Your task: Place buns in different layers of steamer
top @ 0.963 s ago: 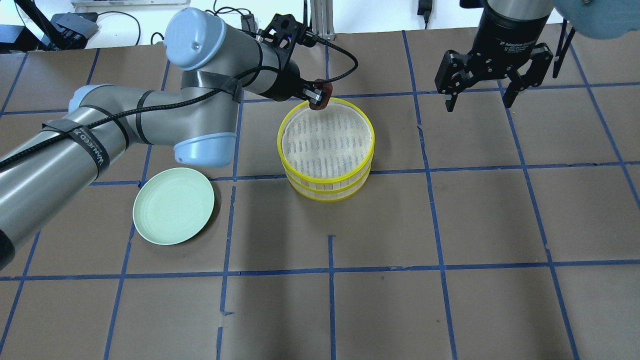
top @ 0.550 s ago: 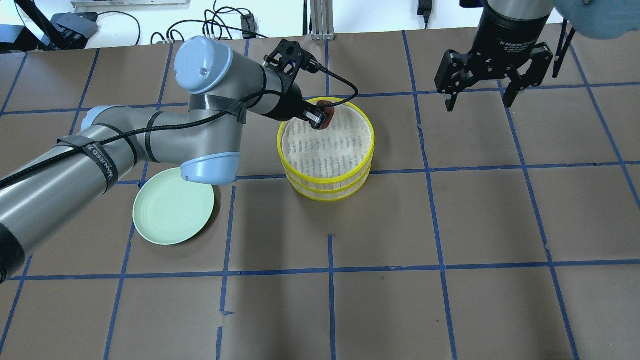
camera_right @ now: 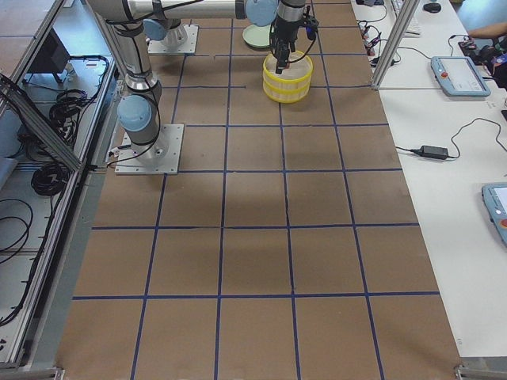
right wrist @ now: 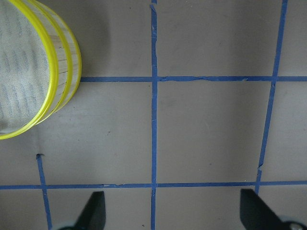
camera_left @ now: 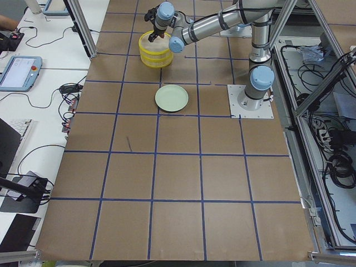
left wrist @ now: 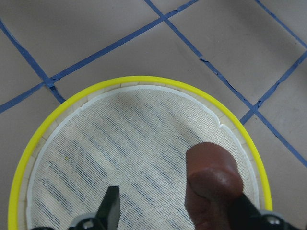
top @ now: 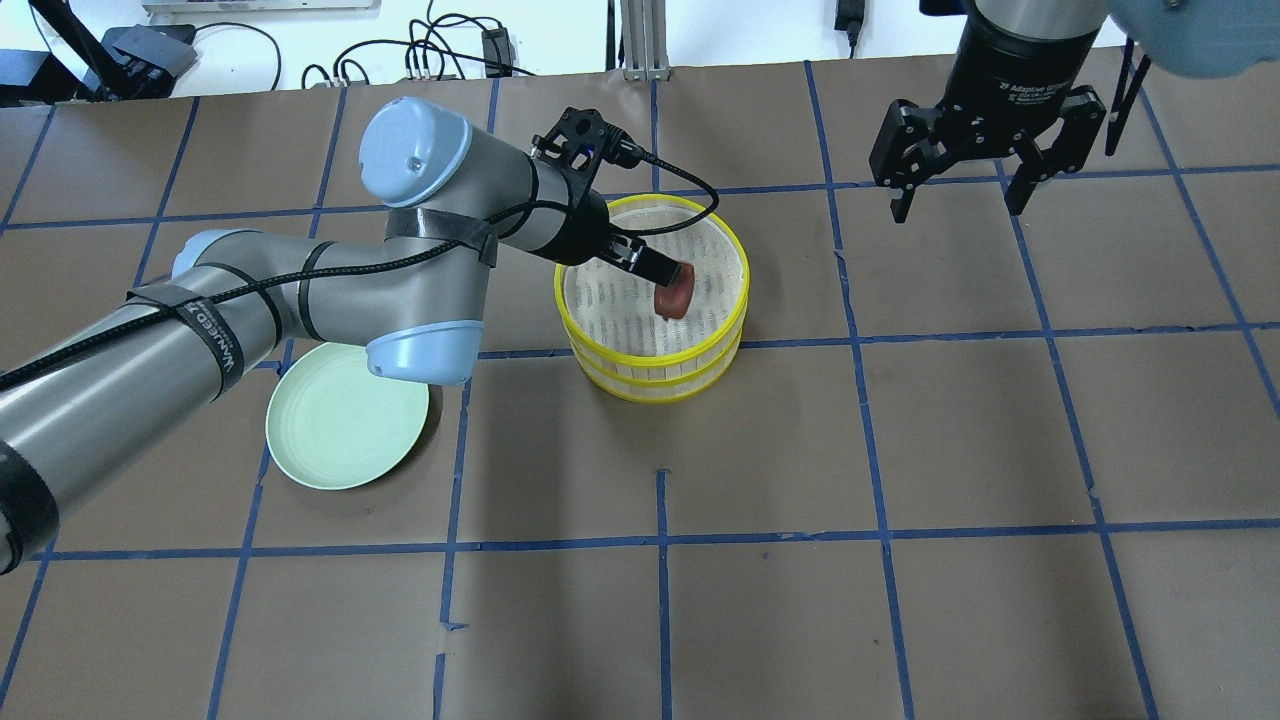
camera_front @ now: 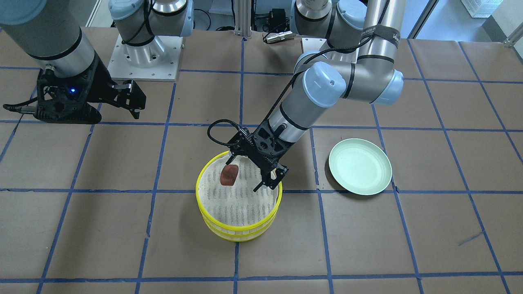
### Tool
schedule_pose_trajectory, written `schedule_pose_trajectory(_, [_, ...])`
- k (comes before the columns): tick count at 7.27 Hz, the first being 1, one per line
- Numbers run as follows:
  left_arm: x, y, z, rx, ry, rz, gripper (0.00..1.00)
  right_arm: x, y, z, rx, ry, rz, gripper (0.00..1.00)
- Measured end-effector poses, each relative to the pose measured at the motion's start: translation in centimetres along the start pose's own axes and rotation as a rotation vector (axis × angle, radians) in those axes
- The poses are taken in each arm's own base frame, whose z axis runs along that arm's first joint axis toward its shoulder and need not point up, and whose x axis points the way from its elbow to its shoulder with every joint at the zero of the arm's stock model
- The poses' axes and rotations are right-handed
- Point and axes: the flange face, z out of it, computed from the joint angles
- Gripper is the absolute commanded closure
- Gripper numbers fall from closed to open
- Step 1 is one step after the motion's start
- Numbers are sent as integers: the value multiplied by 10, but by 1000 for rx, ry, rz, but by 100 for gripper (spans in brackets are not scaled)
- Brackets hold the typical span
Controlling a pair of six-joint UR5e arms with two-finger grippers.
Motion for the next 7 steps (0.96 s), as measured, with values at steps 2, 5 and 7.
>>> schedule_pose_trajectory(2, [1, -4, -5, 11, -4, 21, 0, 0, 0, 0, 0, 0, 0, 1])
schedule_pose_trajectory(5, [9, -33, -60, -58, -10, -23, 0, 0, -1, -4, 24, 1, 7, 0])
schedule_pose_trajectory(7, [7, -26, -123, -236, -77, -116, 0, -1, 0, -6, 34, 1, 8, 0])
